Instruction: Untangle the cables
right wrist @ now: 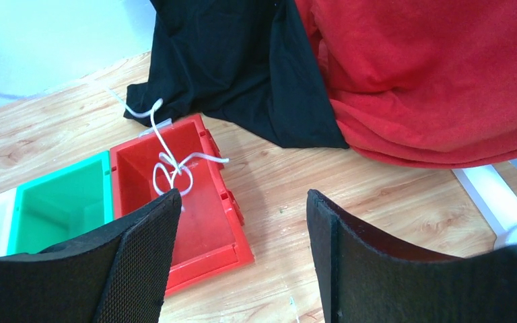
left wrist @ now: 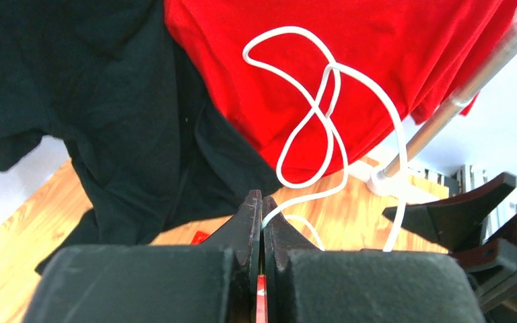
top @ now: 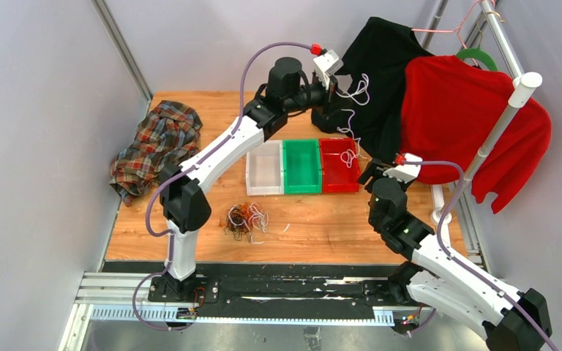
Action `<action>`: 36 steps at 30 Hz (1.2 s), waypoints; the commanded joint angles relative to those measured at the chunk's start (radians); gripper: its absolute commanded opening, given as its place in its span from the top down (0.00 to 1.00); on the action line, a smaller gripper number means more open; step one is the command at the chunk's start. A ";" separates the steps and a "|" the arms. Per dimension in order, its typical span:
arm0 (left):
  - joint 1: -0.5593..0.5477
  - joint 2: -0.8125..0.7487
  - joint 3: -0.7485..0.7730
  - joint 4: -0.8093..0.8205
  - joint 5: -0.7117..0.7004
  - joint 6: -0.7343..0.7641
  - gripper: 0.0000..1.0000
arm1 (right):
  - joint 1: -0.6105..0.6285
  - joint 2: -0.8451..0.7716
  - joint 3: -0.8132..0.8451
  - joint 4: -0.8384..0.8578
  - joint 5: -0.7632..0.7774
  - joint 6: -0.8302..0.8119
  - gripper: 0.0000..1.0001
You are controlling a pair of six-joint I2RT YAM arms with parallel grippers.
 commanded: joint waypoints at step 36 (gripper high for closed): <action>-0.089 0.129 -0.177 -0.241 -0.385 0.402 0.48 | -0.064 -0.025 0.023 -0.102 -0.035 0.015 0.32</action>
